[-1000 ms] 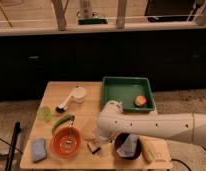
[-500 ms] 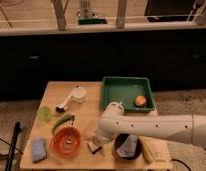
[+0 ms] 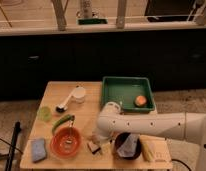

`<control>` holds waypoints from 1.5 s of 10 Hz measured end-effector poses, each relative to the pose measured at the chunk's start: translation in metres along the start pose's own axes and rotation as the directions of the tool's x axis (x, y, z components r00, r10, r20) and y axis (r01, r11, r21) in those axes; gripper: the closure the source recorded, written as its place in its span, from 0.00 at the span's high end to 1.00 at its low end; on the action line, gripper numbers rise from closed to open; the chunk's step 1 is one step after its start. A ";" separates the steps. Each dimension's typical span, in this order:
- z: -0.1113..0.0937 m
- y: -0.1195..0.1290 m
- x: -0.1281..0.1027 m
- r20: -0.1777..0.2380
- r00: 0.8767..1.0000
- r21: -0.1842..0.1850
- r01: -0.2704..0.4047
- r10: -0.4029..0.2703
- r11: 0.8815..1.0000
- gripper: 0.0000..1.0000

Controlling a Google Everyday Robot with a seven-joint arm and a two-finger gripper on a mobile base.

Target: Place eraser in paper cup

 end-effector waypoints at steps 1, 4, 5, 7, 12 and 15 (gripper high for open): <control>0.000 0.000 0.000 -0.001 1.000 0.000 0.003 -0.003 1.000 0.46; -0.001 -0.001 -0.001 -0.004 1.000 0.005 0.015 -0.015 1.000 0.16; -0.003 -0.002 -0.001 -0.006 1.000 0.008 0.021 -0.021 1.000 0.06; -0.014 -0.003 -0.002 -0.013 0.999 0.020 0.036 -0.036 0.999 0.00; -0.061 -0.005 -0.018 -0.046 0.994 0.056 0.103 -0.101 0.993 0.00; -0.088 -0.009 -0.026 -0.072 0.988 0.070 0.143 -0.138 0.987 0.00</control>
